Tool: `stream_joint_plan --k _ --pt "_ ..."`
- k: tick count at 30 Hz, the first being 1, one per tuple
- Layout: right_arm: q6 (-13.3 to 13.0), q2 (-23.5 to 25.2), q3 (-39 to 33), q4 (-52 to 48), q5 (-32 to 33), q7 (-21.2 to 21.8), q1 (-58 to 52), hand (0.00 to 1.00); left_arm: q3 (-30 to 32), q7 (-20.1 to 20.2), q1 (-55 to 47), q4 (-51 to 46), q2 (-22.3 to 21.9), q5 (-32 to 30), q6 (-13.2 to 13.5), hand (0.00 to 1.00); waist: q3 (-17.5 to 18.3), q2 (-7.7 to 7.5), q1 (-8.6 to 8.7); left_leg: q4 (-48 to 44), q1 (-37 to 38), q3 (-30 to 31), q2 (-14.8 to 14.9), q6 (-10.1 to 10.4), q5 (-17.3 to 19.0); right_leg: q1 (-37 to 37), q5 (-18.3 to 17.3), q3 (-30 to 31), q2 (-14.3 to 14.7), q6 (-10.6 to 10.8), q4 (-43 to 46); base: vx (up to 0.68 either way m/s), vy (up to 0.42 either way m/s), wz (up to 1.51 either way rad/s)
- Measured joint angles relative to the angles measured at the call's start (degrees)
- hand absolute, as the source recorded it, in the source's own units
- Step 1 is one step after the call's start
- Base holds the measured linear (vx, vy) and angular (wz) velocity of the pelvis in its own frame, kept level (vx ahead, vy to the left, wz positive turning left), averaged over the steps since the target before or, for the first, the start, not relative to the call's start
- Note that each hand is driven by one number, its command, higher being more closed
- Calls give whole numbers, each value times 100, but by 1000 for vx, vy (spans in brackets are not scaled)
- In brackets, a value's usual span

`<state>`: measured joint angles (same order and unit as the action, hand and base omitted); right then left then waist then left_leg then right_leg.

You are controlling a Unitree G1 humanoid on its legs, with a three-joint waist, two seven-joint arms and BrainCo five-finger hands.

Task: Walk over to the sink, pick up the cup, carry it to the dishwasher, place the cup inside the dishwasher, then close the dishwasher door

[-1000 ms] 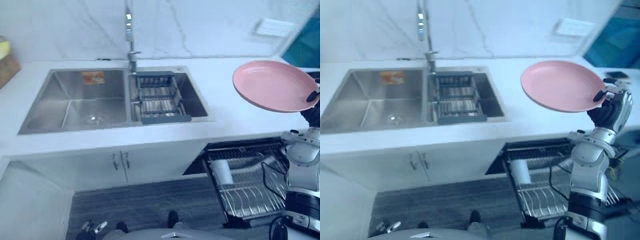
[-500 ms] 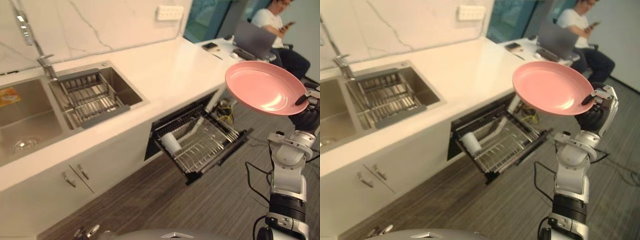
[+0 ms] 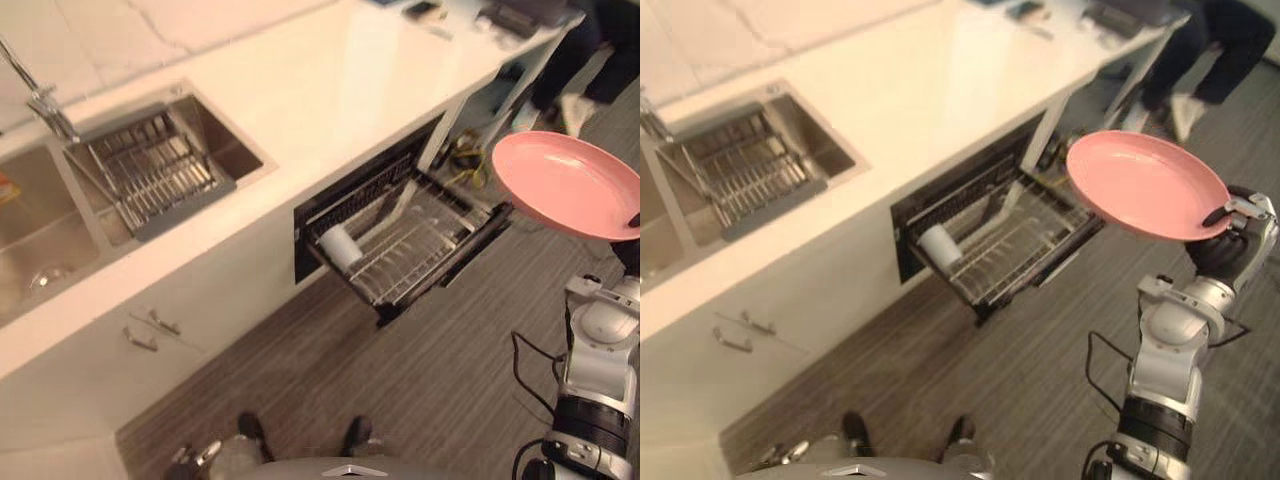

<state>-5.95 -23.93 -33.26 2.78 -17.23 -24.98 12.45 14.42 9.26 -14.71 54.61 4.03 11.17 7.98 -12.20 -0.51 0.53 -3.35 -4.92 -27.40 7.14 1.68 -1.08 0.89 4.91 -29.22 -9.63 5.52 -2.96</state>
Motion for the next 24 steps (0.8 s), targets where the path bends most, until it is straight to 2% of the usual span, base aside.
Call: stream_joint_plan --k 3,5,9,10,13,19,24 --pt "27 -111 176 370 9 -139 433 100 -110 28 238 -60 68 136 0 0 -392 20 -13 -219 -329 62 -23 -89 61 231 151 19 -33 -20 -37 -95 63 3" --pt "81 -356 383 528 131 -174 795 100 -133 30 400 -229 68 305 -4 0 -690 80 -42 -397 -650 62 -44 -158 107 472 297 49 -87 -20 -82 -113 91 -1" --pt "155 -743 427 720 289 -199 1248 100 -237 32 560 -310 95 526 -12 0 -984 173 -68 -561 -1024 65 -109 -254 154 790 447 99 -177 -8 -106 -64 85 -2" --pt "254 -876 519 826 388 -205 1381 100 -315 31 563 -390 125 580 -19 0 -1077 184 -87 -590 -1071 102 -155 -274 165 862 486 152 -209 -8 -106 -14 80 -11" --pt "378 -1107 638 1093 528 -194 1665 100 -347 34 690 -491 166 705 -65 0 -1296 284 -98 -750 -1286 422 -223 -328 217 990 573 172 -279 2 -103 -13 70 -1" --pt "700 -1548 1189 1879 864 -102 2274 100 -616 38 823 -668 222 903 -189 0 -1474 461 -141 -857 -1626 530 -356 -397 237 1303 656 194 -428 50 -29 -22 79 5" --pt "927 -2086 1615 2780 1147 342 3023 100 -866 131 866 -677 266 1132 -293 0 -1565 656 -235 -857 -1831 714 -512 -472 199 1513 727 202 -542 79 0 11 61 4"
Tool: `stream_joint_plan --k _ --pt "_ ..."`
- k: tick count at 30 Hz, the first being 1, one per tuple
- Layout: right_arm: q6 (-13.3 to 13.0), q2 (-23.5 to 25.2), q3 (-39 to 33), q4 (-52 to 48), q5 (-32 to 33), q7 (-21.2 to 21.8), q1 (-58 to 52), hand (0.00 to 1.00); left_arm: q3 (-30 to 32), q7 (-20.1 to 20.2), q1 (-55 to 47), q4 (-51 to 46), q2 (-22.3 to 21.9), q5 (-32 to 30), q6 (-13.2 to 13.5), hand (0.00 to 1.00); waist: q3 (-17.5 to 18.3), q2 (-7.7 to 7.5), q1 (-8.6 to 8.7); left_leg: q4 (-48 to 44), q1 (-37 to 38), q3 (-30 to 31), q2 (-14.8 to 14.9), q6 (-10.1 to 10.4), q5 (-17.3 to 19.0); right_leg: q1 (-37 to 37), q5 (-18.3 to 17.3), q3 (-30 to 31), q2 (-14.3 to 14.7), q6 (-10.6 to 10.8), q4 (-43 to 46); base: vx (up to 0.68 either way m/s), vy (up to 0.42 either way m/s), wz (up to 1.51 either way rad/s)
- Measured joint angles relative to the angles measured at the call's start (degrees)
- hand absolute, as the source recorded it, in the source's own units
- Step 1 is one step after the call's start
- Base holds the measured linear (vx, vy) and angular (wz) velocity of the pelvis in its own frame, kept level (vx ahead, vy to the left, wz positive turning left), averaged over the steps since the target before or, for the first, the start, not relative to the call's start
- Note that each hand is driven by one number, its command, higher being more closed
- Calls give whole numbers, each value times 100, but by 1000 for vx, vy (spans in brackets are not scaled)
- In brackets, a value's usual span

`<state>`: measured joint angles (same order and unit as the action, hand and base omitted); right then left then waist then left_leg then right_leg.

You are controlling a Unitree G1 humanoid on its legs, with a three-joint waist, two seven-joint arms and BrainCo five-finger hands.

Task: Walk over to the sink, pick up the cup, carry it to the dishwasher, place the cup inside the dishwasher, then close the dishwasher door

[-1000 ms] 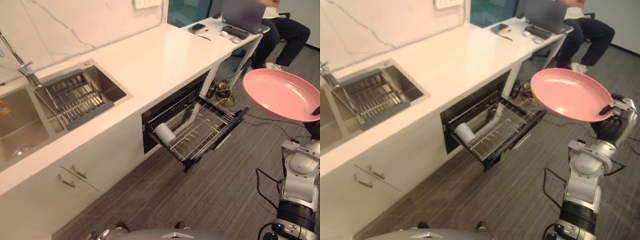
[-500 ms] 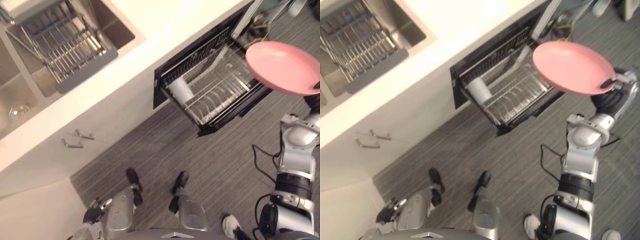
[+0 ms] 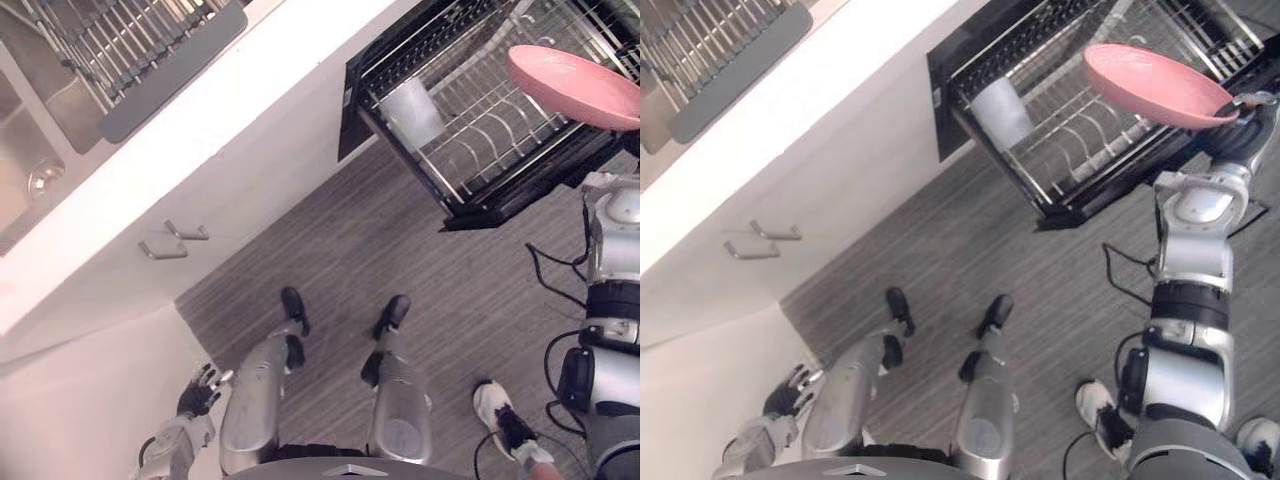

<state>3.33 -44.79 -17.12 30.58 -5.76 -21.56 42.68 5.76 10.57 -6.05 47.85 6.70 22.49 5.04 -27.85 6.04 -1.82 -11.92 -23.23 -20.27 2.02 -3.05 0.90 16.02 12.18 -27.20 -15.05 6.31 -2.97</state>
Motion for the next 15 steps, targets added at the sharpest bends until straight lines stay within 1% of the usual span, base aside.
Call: stream_joint_plan --k 1,2,3,5,6,8,10,11,12,14,15 --pt "56 -69 85 59 48 39 66 100 -16 5 4 0 4 3 -8 0 -10 17 -7 2 -22 3 -13 -6 -4 24 11 2 -10 7 -2 19 58 7" --pt "92 -193 158 189 104 164 186 100 -94 15 25 0 4 44 -28 0 -40 78 -10 7 -44 31 -44 -21 -13 36 19 -15 -40 12 1 17 48 6" --pt "132 -240 203 260 113 193 257 100 -140 19 30 -1 5 62 -28 0 -51 101 -14 9 -50 54 -51 -23 -15 45 24 -15 -55 18 3 18 51 5" --pt "316 -457 556 477 152 398 601 100 -231 88 46 -1 3 114 -48 0 -86 179 -34 19 -123 138 -125 -42 -26 150 52 29 -109 23 30 17 52 -2" --pt "344 -499 627 506 152 423 657 100 -247 103 48 -3 5 122 -49 0 -81 188 -44 19 -159 142 -133 -48 -32 195 60 40 -117 26 39 17 49 -2" --pt "521 -671 817 796 204 546 983 100 -381 133 92 -3 -3 224 -96 0 -130 290 -83 46 -180 152 -172 -83 -55 233 75 48 -159 19 68 14 39 3" --pt "677 -814 1041 973 204 660 1223 100 -429 193 96 -3 -2 243 -118 0 -145 337 -112 131 -197 150 -232 -109 -103 319 75 72 -207 19 124 14 45 3" --pt "704 -853 1122 1047 203 671 1354 100 -438 218 97 -3 -2 270 -130 0 -149 356 -121 157 -232 150 -249 -117 -127 382 75 78 -228 19 157 22 46 5" --pt "795 -984 1278 1162 202 797 1580 100 -503 233 112 -3 -4 337 -157 0 -153 391 -143 195 -304 150 -270 -145 -171 482 81 87 -267 25 195 19 27 5" --pt "873 -1049 1462 1366 201 891 1851 100 -595 235 114 -1 5 388 -172 0 -149 398 -155 270 -352 148 -324 -165 -236 579 97 101 -300 27 219 14 18 5" --pt "957 -1115 1602 1392 199 906 1938 100 -609 248 126 -2 2 447 -184 0 -148 399 -181 294 -397 151 -349 -171 -263 632 106 100 -317 32 229 14 18 5"
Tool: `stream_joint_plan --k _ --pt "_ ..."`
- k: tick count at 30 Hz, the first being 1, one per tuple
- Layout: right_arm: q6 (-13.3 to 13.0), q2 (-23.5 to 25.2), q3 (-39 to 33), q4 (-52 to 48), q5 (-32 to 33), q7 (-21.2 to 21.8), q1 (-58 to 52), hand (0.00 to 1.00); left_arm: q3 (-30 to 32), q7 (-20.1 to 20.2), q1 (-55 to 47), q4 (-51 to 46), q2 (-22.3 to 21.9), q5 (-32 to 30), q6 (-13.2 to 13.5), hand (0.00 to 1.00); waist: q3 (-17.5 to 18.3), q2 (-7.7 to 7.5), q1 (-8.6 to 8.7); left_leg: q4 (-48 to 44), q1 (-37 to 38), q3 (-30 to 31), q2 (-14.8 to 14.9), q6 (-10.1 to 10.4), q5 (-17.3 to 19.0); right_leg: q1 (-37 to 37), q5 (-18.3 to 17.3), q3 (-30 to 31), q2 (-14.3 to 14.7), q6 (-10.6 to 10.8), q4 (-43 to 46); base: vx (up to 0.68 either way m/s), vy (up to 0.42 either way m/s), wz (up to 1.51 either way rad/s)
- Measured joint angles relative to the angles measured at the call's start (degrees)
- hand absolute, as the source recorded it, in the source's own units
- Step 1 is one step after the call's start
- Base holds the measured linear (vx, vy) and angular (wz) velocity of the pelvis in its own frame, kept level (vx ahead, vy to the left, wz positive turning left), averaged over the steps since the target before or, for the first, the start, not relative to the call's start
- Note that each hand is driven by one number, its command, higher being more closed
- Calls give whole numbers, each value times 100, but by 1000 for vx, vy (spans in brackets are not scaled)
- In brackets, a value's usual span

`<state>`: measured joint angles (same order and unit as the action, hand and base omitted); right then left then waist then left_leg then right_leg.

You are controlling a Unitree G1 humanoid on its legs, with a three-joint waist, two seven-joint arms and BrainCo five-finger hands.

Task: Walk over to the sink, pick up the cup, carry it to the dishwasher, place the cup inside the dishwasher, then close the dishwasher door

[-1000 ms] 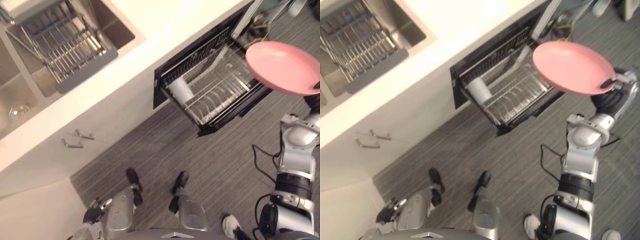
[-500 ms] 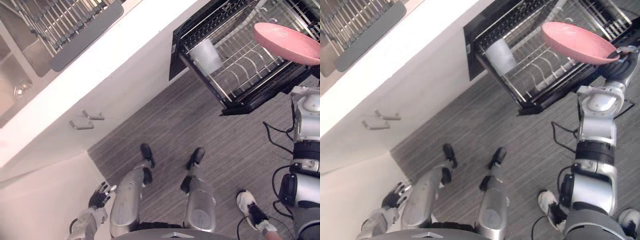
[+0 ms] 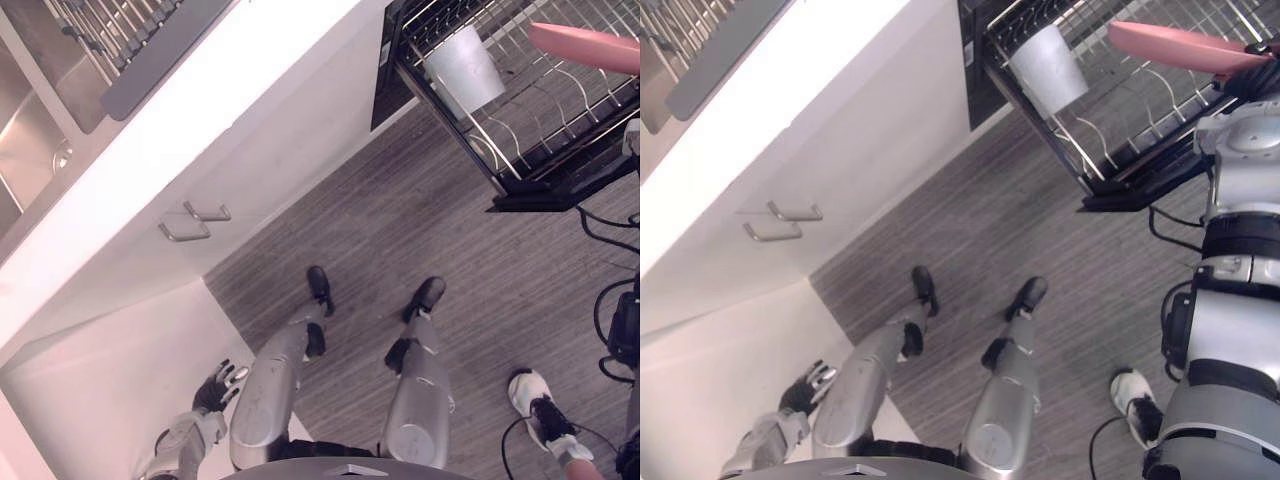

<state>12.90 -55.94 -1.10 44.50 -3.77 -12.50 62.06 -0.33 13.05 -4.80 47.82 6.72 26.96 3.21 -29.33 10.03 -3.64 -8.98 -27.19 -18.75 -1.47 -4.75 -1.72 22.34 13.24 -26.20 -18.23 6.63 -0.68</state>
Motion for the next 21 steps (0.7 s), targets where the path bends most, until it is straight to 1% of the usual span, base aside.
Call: stream_joint_plan --k 1,3,4,6,7,8,9,10,11,12,13,14,15,17,19,21 --pt "24 -32 95 63 -3 14 54 100 -8 4 4 0 0 2 -10 0 0 0 -15 9 -10 0 -7 -4 -9 16 4 0 -7 0 1 24 11 3" --pt "196 -133 317 261 -12 206 295 100 -98 46 4 0 0 53 -31 0 19 30 -103 20 -43 8 -41 -10 -22 84 5 22 -45 -1 42 0 0 0" --pt "228 -143 337 325 -12 231 374 100 -118 73 4 2 -3 58 -34 0 36 54 -116 21 -73 19 -54 -16 -28 113 5 20 -55 -1 51 12 16 7" --pt "386 -314 547 435 -20 278 591 100 -242 177 10 3 -6 184 -50 0 104 155 -175 107 -206 56 -96 -33 -106 288 2 -1 -125 -1 125 13 15 14" --pt "399 -331 547 466 -25 314 634 100 -257 218 10 4 -5 225 -73 0 116 173 -189 150 -220 58 -120 -34 -137 328 2 5 -142 -1 135 17 6 11" --pt "456 -352 557 598 -36 381 744 100 -283 261 11 5 -6 269 -90 0 147 218 -222 176 -277 91 -150 -53 -173 394 3 7 -167 -1 152 25 10 8" --pt "570 -399 644 700 -66 451 794 100 -334 301 12 4 -4 345 -97 0 170 253 -266 226 -292 149 -189 -48 -211 432 5 5 -191 -3 154 24 15 7" --pt "615 -438 738 751 -67 494 813 100 -366 340 12 5 -3 387 -102 0 182 269 -295 225 -306 165 -199 -46 -213 452 5 11 -201 -2 162 26 20 6" --pt "717 -490 790 827 -68 620 847 100 -446 395 16 5 -5 451 -131 0 222 326 -341 224 -342 177 -217 -49 -215 489 5 9 -223 -2 179 21 20 6" --pt "765 -527 796 828 -66 660 847 0 -465 425 18 4 -13 478 -158 0 248 363 -364 225 -371 189 -227 -51 -219 510 5 0 -235 -2 183 28 27 8" --pt "824 -598 818 829 -68 714 873 0 -496 500 18 4 -19 550 -201 0 284 414 -411 242 -409 195 -244 -60 -234 567 4 2 -257 -2 204 33 28 7" --pt "858 -624 953 850 -67 738 916 0 -495 544 17 7 -18 552 -221 0 296 431 -430 280 -414 217 -266 -54 -263 588 3 3 -274 1 201 36 25 5" --pt "875 -627 987 850 -66 765 921 0 -496 570 17 10 -19 556 -228 0 308 447 -432 307 -412 270 -281 -52 -282 591 3 -4 -278 0 201 42 23 10" --pt "987 -642 1029 952 -62 873 1037 0 -565 710 18 4 -19 674 -243 0 358 517 -437 408 -408 339 -322 -33 -354 590 1 -79 -308 3 204 49 24 14" --pt "1012 -665 1052 1082 -35 871 1096 0 -651 747 17 3 -12 719 -264 0 378 544 -472 424 -401 371 -333 -36 -370 575 -5 -113 -321 10 212 51 24 8" --pt "994 -697 1054 1092 204 848 1111 0 -660 794 17 3 -14 768 -316 0 378 545 -493 425 -385 422 -352 -33 -372 565 -14 -119 -338 16 240 60 25 3"
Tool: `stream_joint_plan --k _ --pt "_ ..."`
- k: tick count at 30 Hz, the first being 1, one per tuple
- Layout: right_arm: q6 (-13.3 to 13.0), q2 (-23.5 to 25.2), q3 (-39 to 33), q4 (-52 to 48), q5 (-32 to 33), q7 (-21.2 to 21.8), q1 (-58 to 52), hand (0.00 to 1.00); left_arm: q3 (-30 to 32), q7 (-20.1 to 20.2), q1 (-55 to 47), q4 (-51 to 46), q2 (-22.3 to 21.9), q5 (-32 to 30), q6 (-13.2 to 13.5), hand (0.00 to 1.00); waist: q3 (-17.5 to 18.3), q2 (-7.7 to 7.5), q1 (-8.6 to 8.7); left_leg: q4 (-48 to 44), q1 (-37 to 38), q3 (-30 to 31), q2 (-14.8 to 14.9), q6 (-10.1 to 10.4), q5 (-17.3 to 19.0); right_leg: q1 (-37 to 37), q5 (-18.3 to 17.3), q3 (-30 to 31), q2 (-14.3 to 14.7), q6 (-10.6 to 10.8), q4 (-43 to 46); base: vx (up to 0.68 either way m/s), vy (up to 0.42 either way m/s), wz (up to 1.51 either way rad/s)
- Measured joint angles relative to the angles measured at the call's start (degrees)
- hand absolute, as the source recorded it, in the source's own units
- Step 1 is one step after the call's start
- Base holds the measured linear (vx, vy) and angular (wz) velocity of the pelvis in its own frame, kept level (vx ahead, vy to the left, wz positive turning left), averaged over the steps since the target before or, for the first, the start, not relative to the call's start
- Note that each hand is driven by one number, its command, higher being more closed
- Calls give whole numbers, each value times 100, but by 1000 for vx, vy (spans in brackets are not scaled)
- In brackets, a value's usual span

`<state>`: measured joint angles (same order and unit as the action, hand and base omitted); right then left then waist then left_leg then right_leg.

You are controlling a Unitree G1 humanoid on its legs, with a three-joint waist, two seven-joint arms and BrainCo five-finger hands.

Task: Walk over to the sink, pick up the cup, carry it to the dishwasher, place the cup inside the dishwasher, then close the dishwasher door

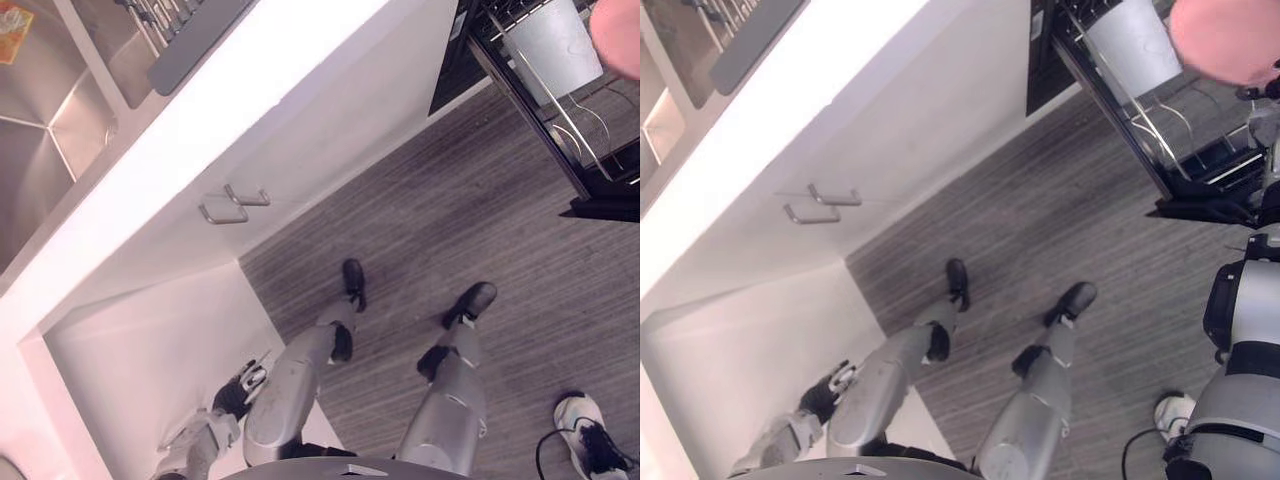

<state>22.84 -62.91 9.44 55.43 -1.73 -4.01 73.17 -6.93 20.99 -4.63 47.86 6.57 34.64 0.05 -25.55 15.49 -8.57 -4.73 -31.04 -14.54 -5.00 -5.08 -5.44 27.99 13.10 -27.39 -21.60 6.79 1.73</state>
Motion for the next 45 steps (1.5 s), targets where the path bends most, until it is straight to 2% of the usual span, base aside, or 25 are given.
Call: stream_joint_plan --k 2,3,7,9,12,15,18,19,21,23,24,25,28,32,35,39,41,44,45 --pt "-45 -38 -1 0 317 -42 78 0 0 72 0 -4 0 4 -1 0 0 0 -11 1 34 20 -18 1 -1 -10 -5 0 -27 0 52 53 23 1" --pt "-158 -70 -9 0 666 -89 112 0 0 92 -2 -6 0 2 -2 0 0 0 -11 21 108 25 -34 -1 -2 -62 -27 -8 -46 15 83 48 23 0" --pt "-445 -70 -79 -72 1393 -163 149 0 -3 119 -37 -12 -3 -2 3 0 2 2 28 192 429 41 -71 -8 -25 -278 -108 -20 -81 33 162 54 19 -2" --pt "-758 -70 -193 -224 1812 -161 194 0 -3 167 -88 -17 -15 -20 7 0 2 2 117 242 554 57 -74 -3 -31 -396 -128 -29 -82 36 166 77 1 1" --pt "-1159 -63 -388 -417 2065 -168 199 0 2 178 -141 -30 -102 -119 18 0 -4 -7 235 376 800 61 -96 -3 -62 -591 -151 -34 -82 41 153 79 -12 -2" --pt "-1376 -62 -688 -507 2377 -284 201 0 9 178 -183 -70 -131 -122 27 0 -13 -19 369 448 1030 75 -107 0 -59 -810 -188 -69 -81 34 145 85 -17 0" --pt "-1529 -63 -1148 -507 2772 -633 159 0 80 155 -198 -135 -129 -122 96 0 -59 -83 565 523 1300 109 -103 6 -55 -1077 -224 -118 -62 29 137 83 -39 -1" --pt "-1540 -61 -1452 -505 3070 -779 54 100 176 137 -205 -154 -131 -120 104 0 -100 -141 629 566 1424 105 -94 7 -56 -1173 -226 -137 -42 33 128 70 -59 -6" --pt "-1591 -66 -2151 -486 3762 -1041 -500 100 363 48 -260 -167 -113 -122 112 0 -197 -279 766 604 1685 105 -51 43 -31 -1421 -241 -157 6 15 125 79 -78 -9" --pt "-1632 -70 -2455 -437 4229 -1106 -855 100 485 40 -294 -74 -106 -123 123 0 -248 -355 877 618 1806 104 -39 61 -18 -1533 -277 -161 18 24 134 57 -75 -7" --pt "-1662 -75 -2696 -334 4641 -1099 -1132 100 513 23 -295 107 -104 -136 127 0 -257 -392 988 678 1885 86 -35 61 -27 -1576 -284 -160 26 28 135 53 -78 -7" --pt "-1672 -75 -2727 -296 4713 -1092 -1174 100 517 22 -295 144 -104 -143 127 0 -261 -400 1006 705 1909 75 -35 64 -31 -1586 -288 -159 26 32 134 61 -94 -10" --pt "-1668 -72 -2915 0 5294 -869 -1754 100 528 -59 -295 447 -103 -257 132 0 -265 -478 1197 914 2041 33 -29 90 -131 -1596 -292 -137 52 37 141 51 -94 -10" --pt "-1631 -35 -3055 165 5637 -724 -2142 100 560 -85 -295 520 -53 -302 209 0 -301 -566 1267 918 2042 -23 22 122 -149 -1556 -312 -18 111 7 124 22 -112 -9" --pt "-1435 212 -3055 355 5846 -587 -2158 100 480 -110 -298 580 46 -343 261 0 -302 -653 1267 921 1982 -123 66 147 -167 -1446 -296 70 164 8 70 2 -117 -17" --pt "-986 468 -3040 569 6009 -366 -2326 100 417 -189 -298 655 65 -348 348 0 -300 -649 1310 919 1837 -132 78 179 -194 -1323 -218 121 198 18 -28 26 -95 -3" --pt "-631 606 -3026 806 6056 -212 -2343 100 393 -190 -297 670 75 -347 368 0 -298 -646 1332 917 1736 -137 69 159 -212 -1223 -179 140 200 11 -50 60 -95 -1" --pt "-351 690 -2987 913 6109 -78 -2362 100 331 -191 -283 664 96 -347 380 0 -288 -628 1306 918 1641 -135 58 110 -250 -1139 -133 142 196 35 -73 66 -75 3" --pt "-336 699 -2987 912 6110 -14 -2362 100 306 -193 -270 657 116 -348 380 0 -281 -616 1279 918 1623 -135 58 110 -250 -1120 -120 143 195 46 -71 61 -66 0"
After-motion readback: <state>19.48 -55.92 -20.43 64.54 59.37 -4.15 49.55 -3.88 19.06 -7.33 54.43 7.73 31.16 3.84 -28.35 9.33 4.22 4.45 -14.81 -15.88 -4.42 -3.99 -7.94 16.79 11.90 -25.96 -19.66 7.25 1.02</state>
